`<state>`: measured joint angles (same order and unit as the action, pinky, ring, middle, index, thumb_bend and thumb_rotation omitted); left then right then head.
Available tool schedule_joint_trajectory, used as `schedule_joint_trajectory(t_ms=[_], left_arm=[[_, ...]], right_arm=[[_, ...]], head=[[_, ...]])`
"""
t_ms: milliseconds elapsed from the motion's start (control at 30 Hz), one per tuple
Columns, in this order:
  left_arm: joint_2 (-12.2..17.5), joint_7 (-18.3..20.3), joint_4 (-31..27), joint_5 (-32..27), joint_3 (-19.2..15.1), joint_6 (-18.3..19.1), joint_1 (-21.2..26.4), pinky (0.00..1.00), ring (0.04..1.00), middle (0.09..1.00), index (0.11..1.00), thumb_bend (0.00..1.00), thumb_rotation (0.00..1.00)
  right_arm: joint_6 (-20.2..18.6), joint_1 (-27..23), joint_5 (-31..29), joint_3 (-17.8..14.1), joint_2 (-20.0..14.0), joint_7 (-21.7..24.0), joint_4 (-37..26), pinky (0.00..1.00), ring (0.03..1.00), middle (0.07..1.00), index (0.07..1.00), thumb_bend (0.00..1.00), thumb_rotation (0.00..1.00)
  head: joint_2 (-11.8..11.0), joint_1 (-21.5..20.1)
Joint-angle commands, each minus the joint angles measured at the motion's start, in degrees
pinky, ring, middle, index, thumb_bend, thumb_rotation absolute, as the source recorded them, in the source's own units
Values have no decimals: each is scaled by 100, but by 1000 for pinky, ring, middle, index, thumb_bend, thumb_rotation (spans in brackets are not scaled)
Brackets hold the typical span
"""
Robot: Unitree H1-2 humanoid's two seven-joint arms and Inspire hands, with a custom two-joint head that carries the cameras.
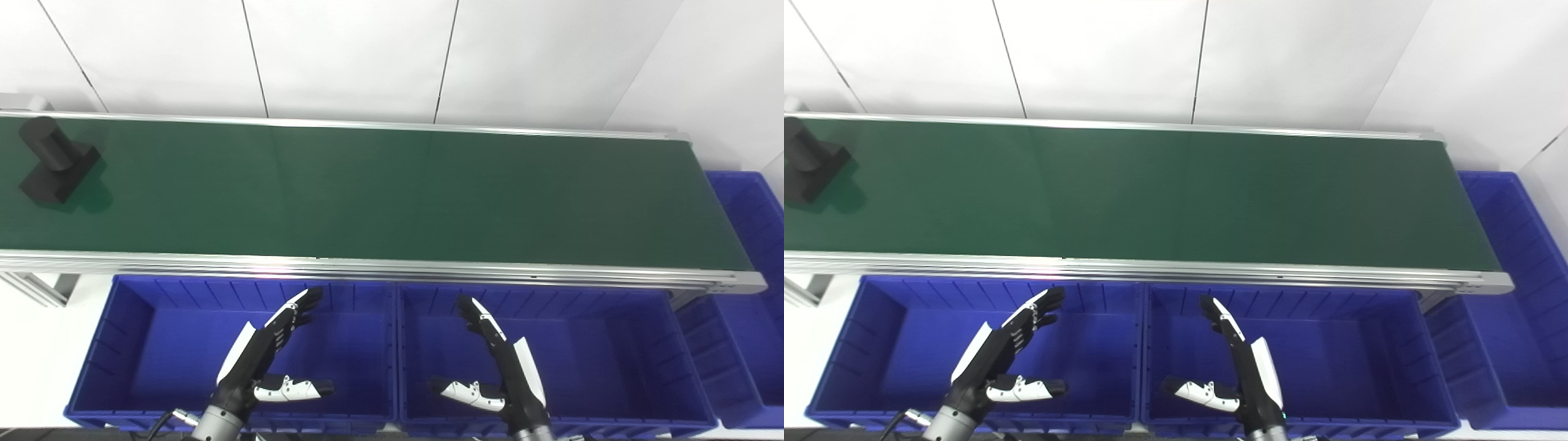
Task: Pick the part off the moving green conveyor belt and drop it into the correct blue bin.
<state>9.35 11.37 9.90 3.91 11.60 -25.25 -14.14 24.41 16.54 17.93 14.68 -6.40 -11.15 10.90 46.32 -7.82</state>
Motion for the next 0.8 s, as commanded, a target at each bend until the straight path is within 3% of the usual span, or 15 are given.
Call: schedule_joint_trajectory(t_ms=[0, 767], left_arm=[[37, -111, -104, -59, 29, -168, 49, 879, 915, 911, 888, 872, 373], [48, -237, -159, -55, 158, -168, 109, 881, 918, 916, 897, 864, 365]], right_arm=[[247, -33, -51, 26, -36, -83, -201, 850, 875, 889, 903, 868, 481], [247, -68, -156, 101, -124, -161, -207, 834, 873, 889, 901, 875, 480]], head=[[4, 3], [-103, -5]])
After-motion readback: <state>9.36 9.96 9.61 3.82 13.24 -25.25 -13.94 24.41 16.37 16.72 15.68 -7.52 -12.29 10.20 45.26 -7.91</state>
